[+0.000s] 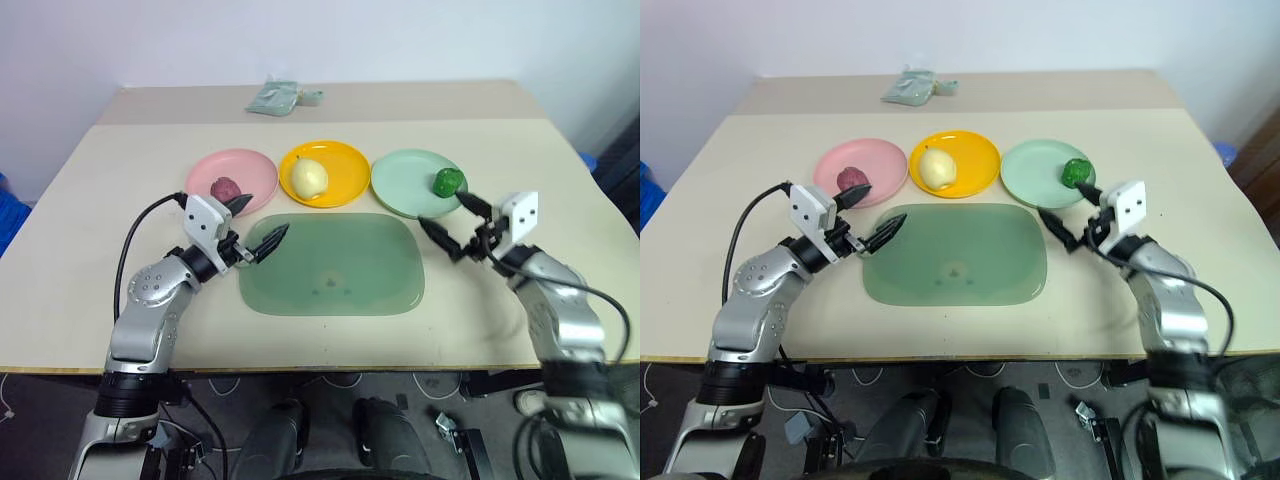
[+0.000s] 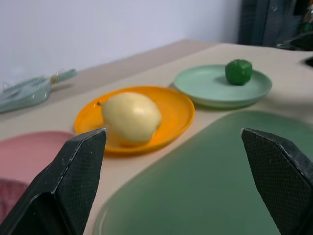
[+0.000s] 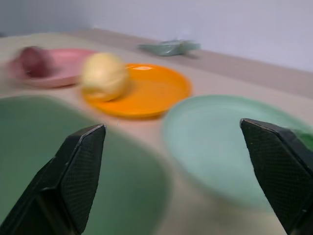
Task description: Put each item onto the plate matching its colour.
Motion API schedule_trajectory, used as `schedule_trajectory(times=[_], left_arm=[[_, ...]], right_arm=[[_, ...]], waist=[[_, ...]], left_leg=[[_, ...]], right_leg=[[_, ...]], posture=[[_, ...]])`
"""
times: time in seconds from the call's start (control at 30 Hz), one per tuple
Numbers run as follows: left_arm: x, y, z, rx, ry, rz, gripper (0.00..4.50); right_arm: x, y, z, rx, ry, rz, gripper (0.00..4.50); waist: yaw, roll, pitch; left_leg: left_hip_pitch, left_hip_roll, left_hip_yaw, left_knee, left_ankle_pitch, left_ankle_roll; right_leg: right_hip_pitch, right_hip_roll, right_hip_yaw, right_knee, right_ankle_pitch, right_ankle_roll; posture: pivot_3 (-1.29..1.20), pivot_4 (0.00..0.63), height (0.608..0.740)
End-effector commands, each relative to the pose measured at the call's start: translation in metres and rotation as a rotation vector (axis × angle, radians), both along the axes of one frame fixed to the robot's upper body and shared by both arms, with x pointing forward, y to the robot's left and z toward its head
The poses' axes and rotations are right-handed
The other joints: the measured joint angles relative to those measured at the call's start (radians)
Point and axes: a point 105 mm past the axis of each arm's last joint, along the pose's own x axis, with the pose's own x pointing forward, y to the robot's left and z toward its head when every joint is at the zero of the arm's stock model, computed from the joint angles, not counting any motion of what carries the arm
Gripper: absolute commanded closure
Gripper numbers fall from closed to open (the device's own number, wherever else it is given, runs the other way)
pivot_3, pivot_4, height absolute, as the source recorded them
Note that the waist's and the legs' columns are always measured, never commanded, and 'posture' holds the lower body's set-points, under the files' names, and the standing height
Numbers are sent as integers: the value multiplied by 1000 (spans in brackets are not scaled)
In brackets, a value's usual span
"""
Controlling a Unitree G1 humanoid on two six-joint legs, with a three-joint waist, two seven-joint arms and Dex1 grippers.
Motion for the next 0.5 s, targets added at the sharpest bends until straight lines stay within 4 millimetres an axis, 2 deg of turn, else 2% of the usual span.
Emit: schedule_trajectory(times=[0.03, 0.3, 0.5], left_arm=[[-7, 7, 11, 20, -66, 17, 0], [-16, 23, 9, 43, -59, 53, 0], [-20, 23, 6, 22, -46, 47, 0]], right_arm=[[-34, 4, 13, -9, 0, 50, 26], [-74, -19, -1, -67, 93, -46, 26], [-80, -30, -7, -82, 115, -82, 26]], waist=[[2, 0, 0], [2, 0, 0], [2, 0, 0]], left_leg=[[0, 0, 0, 0, 0, 0], [0, 1, 0, 1, 0, 0], [0, 1, 0, 1, 0, 0]], right_leg=[[1, 0, 0, 0, 0, 0], [2, 0, -1, -1, -1, -2], [2, 0, -1, -2, -2, -2]], posture=[[0, 150, 740], [0, 150, 740], [0, 150, 740]])
